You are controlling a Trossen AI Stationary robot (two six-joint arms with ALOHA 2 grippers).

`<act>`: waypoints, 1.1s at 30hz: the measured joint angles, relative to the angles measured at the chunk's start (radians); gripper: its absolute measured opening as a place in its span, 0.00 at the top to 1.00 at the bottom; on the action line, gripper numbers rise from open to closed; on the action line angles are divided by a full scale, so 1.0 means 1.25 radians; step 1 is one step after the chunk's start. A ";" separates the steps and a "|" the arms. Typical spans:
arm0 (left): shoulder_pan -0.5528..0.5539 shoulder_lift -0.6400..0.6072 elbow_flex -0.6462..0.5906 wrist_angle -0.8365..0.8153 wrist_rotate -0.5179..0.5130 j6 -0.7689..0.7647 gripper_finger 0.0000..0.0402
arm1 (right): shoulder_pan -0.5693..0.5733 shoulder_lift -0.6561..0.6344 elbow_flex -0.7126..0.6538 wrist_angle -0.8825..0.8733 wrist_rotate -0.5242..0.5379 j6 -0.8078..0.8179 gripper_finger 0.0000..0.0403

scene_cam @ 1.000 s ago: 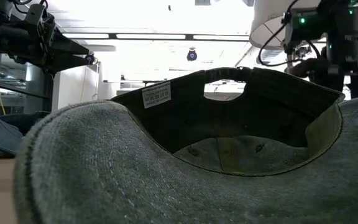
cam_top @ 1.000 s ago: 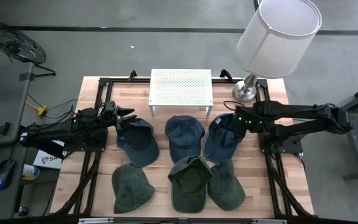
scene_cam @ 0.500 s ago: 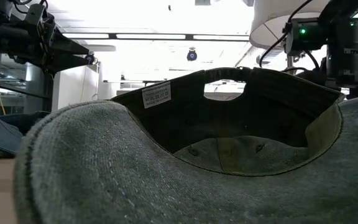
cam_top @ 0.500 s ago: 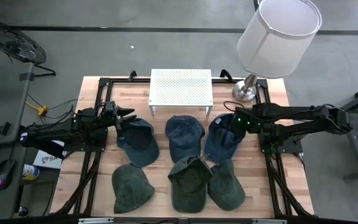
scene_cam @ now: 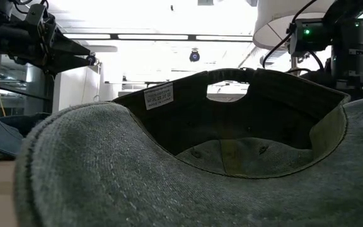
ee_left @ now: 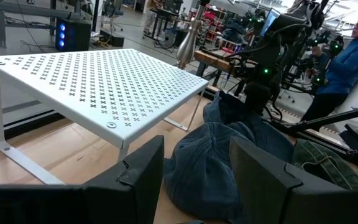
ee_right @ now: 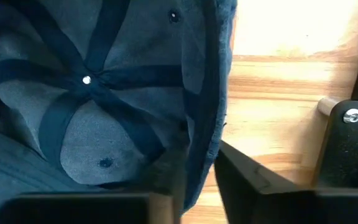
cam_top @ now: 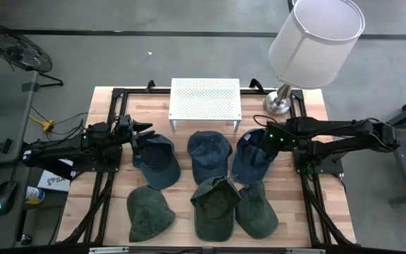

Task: Pick & Place hat
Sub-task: Put the right blue cap on the shelf

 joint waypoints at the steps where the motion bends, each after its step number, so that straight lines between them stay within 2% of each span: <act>1: 0.000 0.000 0.000 0.000 0.000 0.000 0.55 | 0.000 0.000 0.000 0.000 0.000 -0.008 0.90; 4: 0.000 0.000 0.000 0.000 0.000 0.000 0.55 | 0.000 0.000 0.000 0.000 0.001 -0.046 0.98; 9: 0.000 0.000 0.000 0.000 0.000 0.000 0.55 | 0.013 -0.001 0.024 -0.013 0.011 -0.076 0.99; 14: 0.000 0.000 0.000 0.000 0.000 0.000 0.55 | 0.049 -0.002 0.113 -0.077 0.097 -0.094 0.99; 23: 0.000 0.000 0.000 0.000 0.000 0.000 0.55 | 0.148 -0.002 0.308 -0.195 0.249 -0.200 1.00; 28: 0.000 0.000 0.000 0.000 0.000 0.000 0.55 | 0.235 -0.002 0.419 -0.279 0.346 -0.246 1.00; 33: 0.000 0.000 0.000 0.000 0.000 0.000 0.55 | 0.339 -0.006 0.492 -0.283 0.429 -0.314 1.00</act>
